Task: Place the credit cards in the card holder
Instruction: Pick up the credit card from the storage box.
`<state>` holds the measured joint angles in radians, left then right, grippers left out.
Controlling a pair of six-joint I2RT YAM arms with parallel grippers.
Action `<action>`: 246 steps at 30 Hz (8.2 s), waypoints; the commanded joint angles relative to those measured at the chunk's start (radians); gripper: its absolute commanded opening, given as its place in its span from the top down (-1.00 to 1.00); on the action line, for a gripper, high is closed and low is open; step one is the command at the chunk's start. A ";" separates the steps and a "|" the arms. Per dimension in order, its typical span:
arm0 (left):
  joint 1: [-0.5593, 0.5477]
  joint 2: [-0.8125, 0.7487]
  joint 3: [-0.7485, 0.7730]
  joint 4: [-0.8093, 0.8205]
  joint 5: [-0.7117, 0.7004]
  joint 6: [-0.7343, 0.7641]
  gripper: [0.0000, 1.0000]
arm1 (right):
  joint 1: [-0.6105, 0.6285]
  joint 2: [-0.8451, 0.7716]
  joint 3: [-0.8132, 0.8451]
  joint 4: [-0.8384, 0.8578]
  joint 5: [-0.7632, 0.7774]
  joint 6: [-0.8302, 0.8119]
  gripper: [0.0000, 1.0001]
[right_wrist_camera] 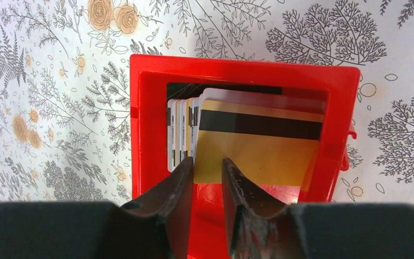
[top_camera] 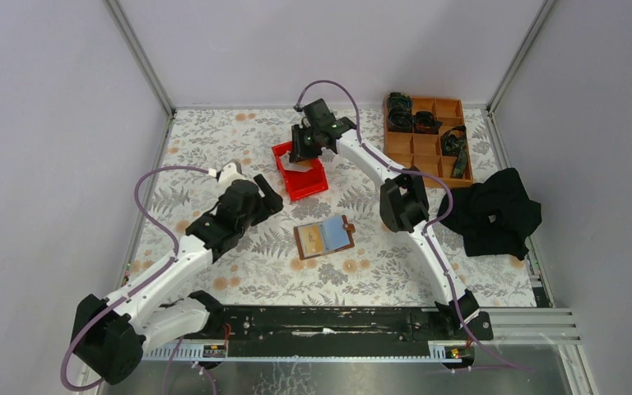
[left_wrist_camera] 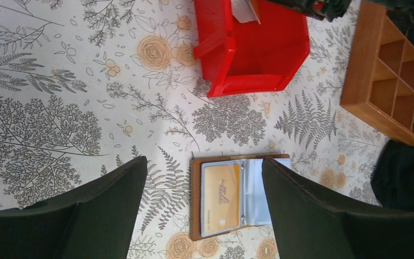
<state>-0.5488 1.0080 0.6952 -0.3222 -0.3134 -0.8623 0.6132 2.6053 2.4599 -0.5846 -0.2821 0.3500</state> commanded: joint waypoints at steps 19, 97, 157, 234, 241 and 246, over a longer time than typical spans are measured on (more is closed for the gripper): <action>0.192 0.392 0.119 0.283 0.115 -0.028 -0.61 | -0.030 -0.104 -0.078 -0.039 0.116 -0.061 0.66; 0.205 0.541 0.149 0.366 0.227 -0.012 -0.53 | -0.144 -0.198 -0.127 -0.014 0.244 -0.090 0.61; 0.206 0.461 0.146 0.340 0.243 0.040 -0.53 | -0.165 -0.259 -0.200 0.052 0.428 -0.236 1.00; 0.042 0.262 -0.176 0.902 1.291 0.084 0.45 | -0.115 -1.095 -1.359 0.203 -0.746 0.009 1.00; 0.061 0.238 -0.205 0.915 1.300 0.060 0.44 | -0.119 -1.071 -1.341 0.203 -0.756 0.003 1.00; 0.075 0.225 -0.217 0.909 1.311 0.062 0.64 | -0.121 -1.062 -1.339 0.196 -0.761 -0.003 1.00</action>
<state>-0.4850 1.2606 0.4908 0.5301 0.9508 -0.7925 0.5022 1.5356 1.0851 -0.4042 -1.0252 0.3489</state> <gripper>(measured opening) 0.238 0.015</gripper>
